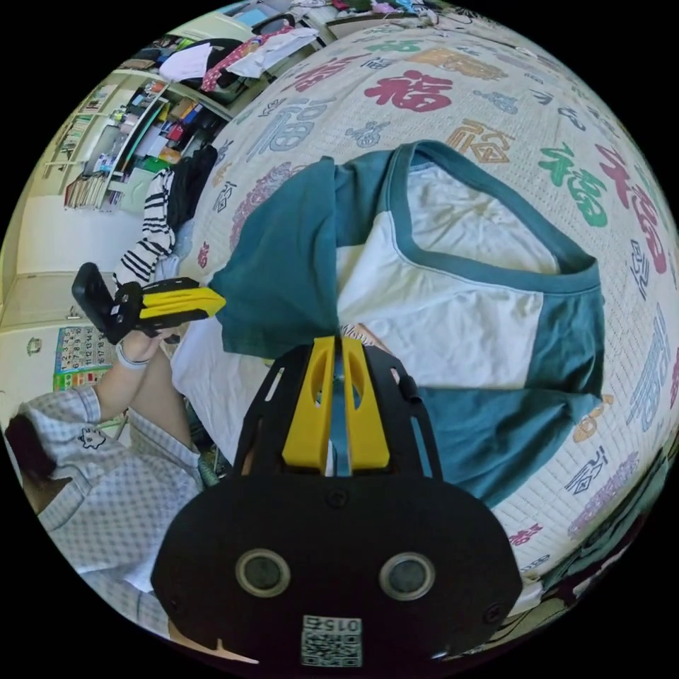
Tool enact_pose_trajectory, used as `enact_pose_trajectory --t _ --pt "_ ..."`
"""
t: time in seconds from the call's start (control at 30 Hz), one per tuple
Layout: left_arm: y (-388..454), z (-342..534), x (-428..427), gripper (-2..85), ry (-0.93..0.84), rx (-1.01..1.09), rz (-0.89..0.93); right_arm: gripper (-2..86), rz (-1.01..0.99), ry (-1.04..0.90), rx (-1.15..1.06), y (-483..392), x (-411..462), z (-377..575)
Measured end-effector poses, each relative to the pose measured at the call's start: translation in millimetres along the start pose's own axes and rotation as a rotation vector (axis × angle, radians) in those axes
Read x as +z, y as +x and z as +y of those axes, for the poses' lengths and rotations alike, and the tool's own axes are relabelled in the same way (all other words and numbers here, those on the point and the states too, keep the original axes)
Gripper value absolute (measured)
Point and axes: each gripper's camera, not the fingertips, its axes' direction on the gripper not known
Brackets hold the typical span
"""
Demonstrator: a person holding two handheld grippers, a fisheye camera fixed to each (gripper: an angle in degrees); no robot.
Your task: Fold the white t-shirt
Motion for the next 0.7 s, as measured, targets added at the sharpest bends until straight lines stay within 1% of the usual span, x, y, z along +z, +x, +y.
enact_pose_trajectory --t 0.03,0.07,0.1,0.13,0.17,0.23,0.27,0.3,0.33,0.37,0.4,0.43,0.47,0.5,0.53,0.57,0.63,0.67,0.7 --pt "-3.9 -5.3 -4.5 -0.1 0.018 0.004 0.02 2.1 0.005 0.041 -0.007 4.2 -1.5 6.2" --pt "-10.2 -17.3 -21.8 0.3 0.111 0.022 0.054 2.7 0.004 0.104 -0.001 11.9 -7.4 14.8" --pt "-16.2 -35.2 -39.8 1.2 0.205 0.032 0.048 3.2 0.005 0.14 0.005 17.0 -11.4 19.9" --pt "-19.0 -47.2 -46.6 1.6 0.237 0.036 0.033 4.2 0.027 0.217 0.028 29.8 -19.8 31.3" --pt "-23.9 -76.4 -53.0 4.2 0.274 0.057 -0.003 4.8 0.077 0.284 0.061 43.9 -26.8 42.8" --pt "-34.0 -128.6 -42.1 6.6 0.243 0.076 -0.038 6.0 0.157 0.357 0.116 66.6 -32.2 57.5" --pt "-42.3 -164.9 -26.8 7.2 0.171 0.06 -0.014 7.0 0.186 0.37 0.16 82.9 -31.9 64.1" --pt "-47.7 -197.0 -12.2 7.1 0.12 0.055 0.035 7.6 0.188 0.371 0.178 90.9 -30.8 66.6" --pt "-47.6 -210.5 -5.5 7.2 0.112 0.065 0.041 8.4 0.181 0.367 0.209 106.1 -26.7 70.6" --pt "-45.0 -232.7 10.0 7.3 0.089 0.092 0.001 9.1 0.171 0.356 0.238 119.9 -20.2 73.3" --pt "-44.3 -251.0 30.0 7.2 0.022 0.094 -0.043 9.4 0.163 0.352 0.245 125.5 -16.3 74.2" --pt "-44.9 -258.8 40.6 7.2 -0.021 0.089 -0.046 10.0 0.146 0.332 0.255 135.3 -6.6 74.7" --pt "-45.6 -269.8 58.2 6.5 -0.09 0.088 -0.016 9.9 0.123 0.303 0.259 143.3 4.8 74.2" --pt "-45.5 -275.6 68.0 5.2 -0.122 0.093 0.019 9.8 0.108 0.292 0.254 146.5 10.9 73.9" --pt "-46.0 -277.4 68.8 4.3 -0.124 0.093 0.016 8.7 0.076 0.264 0.249 152.4 23.9 73.0" --pt "-49.3 -281.9 66.1 2.7 -0.123 0.087 0.006 5.8 0.054 0.24 0.247 156.7 36.2 72.7" --pt "-59.3 -291.4 54.9 1.2 -0.117 0.047 -0.003 0.7 0.069 0.242 0.222 157.8 48.9 75.5" --pt "-66.0 -297.2 38.7 0.6 -0.076 0.018 -0.051 -0.1 0.064 0.237 0.197 157.8 55.6 76.8" --pt "-72.9 -303.6 21.3 0.3 -0.038 -0.011 -0.056 -0.3 0.074 0.237 0.201 158.5 57.9 77.3"
